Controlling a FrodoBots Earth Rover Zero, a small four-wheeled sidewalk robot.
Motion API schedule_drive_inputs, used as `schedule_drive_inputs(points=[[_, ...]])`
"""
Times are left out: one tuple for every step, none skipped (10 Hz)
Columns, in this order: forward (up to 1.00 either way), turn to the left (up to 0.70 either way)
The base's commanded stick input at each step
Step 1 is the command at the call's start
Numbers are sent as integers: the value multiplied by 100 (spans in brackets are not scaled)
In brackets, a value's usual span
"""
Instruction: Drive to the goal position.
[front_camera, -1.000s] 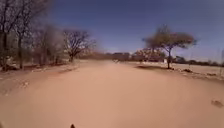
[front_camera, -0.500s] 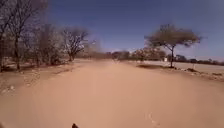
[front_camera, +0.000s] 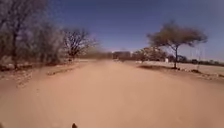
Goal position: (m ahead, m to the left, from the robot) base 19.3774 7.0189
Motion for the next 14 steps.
schedule_drive_inputs(points=[[100, 0], [100, 0], [100, 0], [100, 0], [100, 0], [100, 0], [100, 0], [100, 0], [100, 0], [100, 0], [100, 0], [100, 0], [100, 0], [100, 2]])
